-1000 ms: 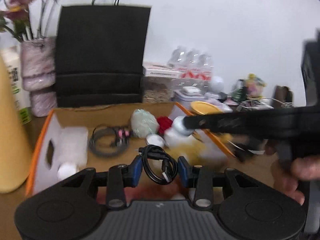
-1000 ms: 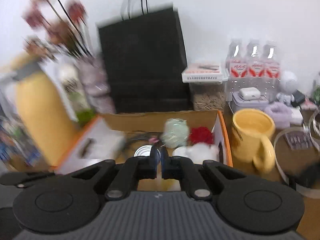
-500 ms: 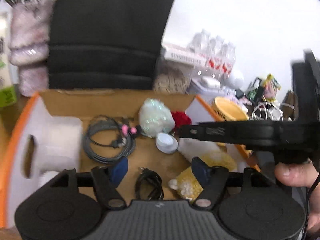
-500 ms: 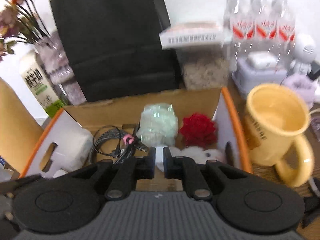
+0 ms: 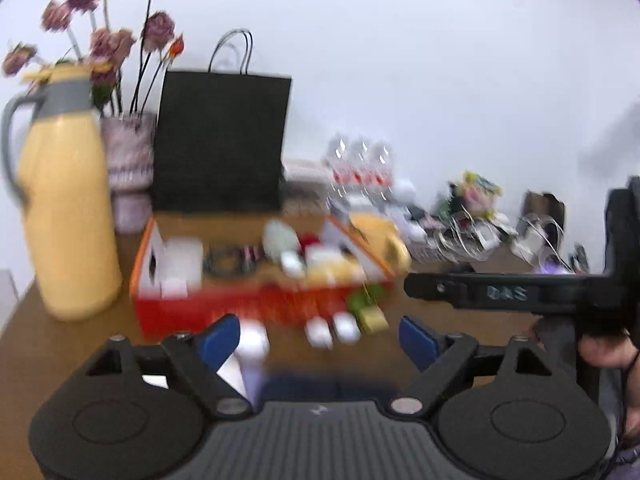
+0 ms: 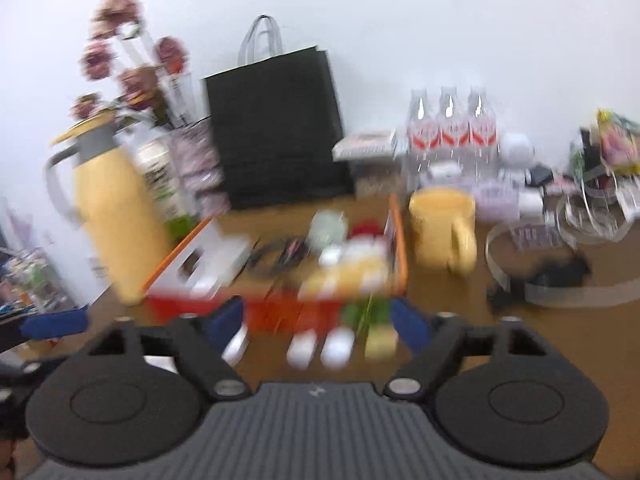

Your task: Organize objects

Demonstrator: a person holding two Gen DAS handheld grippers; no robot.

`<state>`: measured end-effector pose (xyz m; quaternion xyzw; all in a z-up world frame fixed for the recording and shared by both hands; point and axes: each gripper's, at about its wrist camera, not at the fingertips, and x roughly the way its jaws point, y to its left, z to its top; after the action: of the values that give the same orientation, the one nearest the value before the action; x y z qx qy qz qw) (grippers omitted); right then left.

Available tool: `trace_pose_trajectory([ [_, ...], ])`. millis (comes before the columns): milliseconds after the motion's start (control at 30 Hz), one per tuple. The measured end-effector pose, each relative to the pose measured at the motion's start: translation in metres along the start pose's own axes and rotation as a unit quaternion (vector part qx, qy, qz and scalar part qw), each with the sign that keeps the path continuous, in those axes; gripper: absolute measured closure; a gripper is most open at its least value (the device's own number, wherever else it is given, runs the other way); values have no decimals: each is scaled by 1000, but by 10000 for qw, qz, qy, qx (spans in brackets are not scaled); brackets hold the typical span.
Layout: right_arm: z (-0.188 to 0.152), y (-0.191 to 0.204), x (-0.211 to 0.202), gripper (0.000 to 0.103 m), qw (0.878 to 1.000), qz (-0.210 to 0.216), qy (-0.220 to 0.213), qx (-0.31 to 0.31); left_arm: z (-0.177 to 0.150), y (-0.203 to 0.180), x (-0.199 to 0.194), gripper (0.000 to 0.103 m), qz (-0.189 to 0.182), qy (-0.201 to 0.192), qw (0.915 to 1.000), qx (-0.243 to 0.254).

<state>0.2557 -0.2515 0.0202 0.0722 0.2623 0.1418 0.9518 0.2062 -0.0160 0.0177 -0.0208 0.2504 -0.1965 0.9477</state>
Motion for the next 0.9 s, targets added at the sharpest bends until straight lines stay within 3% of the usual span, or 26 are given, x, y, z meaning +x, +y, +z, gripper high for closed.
trace_pose_trajectory([
  [100, -69, 8, -49, 15, 9998, 142, 148, 42, -55, -13, -35, 17, 435, 347, 9984, -131],
  [200, -123, 20, -87, 14, 9969, 148, 681, -356, -102, -23, -60, 17, 445, 867, 9952, -103],
  [267, -142, 23, -106, 5, 9924, 124, 1078, -579, -113, -24, -73, 17, 528, 1007, 9935, -26],
  [367, -140, 20, -129, 4, 9900, 214, 1238, -639, -109, -15, -85, 17, 736, 823, 9939, -44],
  [500, -119, 18, -137, 3, 9938, -139, 736, -824, -93, -6, -80, 17, 957, 584, 9937, 40],
  [633, -107, 16, -116, 6, 9949, -293, 449, -856, -84, 3, -67, 19, 877, 325, 9956, -2],
  [700, -101, 13, -96, 11, 9955, -220, 421, -819, -72, 9, -51, 29, 945, 177, 9953, 106],
  [767, -92, 14, -73, 27, 9953, -186, 414, -859, -56, 15, -31, 40, 996, 75, 9947, 263],
  [900, -66, 13, -15, 42, 9948, -300, 222, -952, -16, 40, 35, 62, 921, -278, 9948, 337],
])
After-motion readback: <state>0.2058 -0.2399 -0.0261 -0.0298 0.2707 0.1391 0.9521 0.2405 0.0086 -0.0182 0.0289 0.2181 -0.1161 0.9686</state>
